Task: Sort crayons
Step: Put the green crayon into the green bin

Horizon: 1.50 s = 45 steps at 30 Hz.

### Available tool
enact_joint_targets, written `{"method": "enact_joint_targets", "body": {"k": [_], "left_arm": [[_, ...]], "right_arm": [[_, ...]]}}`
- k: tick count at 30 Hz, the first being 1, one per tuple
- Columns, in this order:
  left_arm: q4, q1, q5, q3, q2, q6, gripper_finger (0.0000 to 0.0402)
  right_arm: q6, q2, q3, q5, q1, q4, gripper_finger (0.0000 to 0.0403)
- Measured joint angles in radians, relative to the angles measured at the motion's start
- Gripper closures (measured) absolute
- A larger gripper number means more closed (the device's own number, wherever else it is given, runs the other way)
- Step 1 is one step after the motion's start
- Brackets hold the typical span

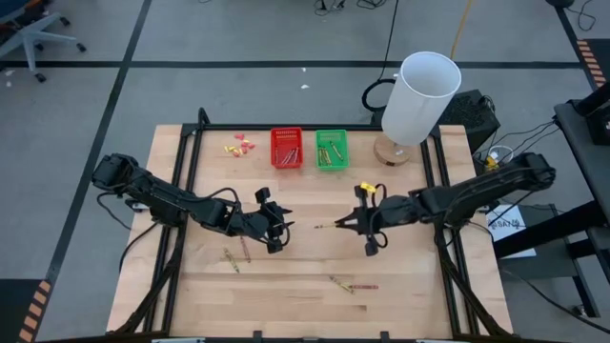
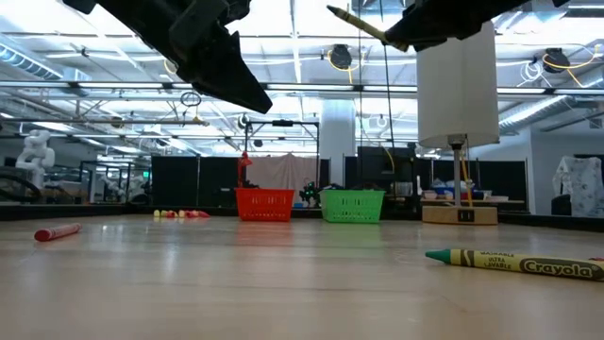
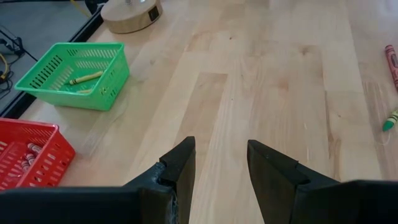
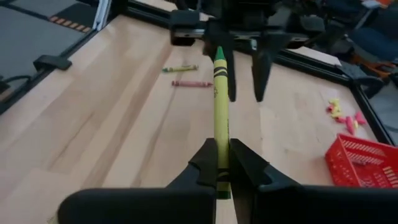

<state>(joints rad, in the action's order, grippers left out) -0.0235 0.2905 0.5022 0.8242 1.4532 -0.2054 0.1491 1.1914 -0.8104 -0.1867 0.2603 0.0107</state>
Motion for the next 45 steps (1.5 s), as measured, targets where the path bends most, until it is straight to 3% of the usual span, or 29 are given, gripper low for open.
{"method": "enact_joint_targets", "body": {"k": [25, 34, 45], "left_arm": [[-0.003, 0.0, 0.0, 0.0, 0.0, 0.01, 0.0258], [-0.003, 0.0, 0.0, 0.0, 0.0, 0.01, 0.0258], [-0.004, 0.0, 0.0, 0.0, 0.0, 0.01, 0.0258]], "right_arm": [[-0.019, -0.004, 0.0, 0.006, -0.071, 0.024, 0.0399], [-0.032, -0.004, 0.0, 0.007, -0.18, -0.002, 0.0399], [-0.018, -0.004, 0.0, 0.008, -0.377, -0.194, 0.0399]]}}
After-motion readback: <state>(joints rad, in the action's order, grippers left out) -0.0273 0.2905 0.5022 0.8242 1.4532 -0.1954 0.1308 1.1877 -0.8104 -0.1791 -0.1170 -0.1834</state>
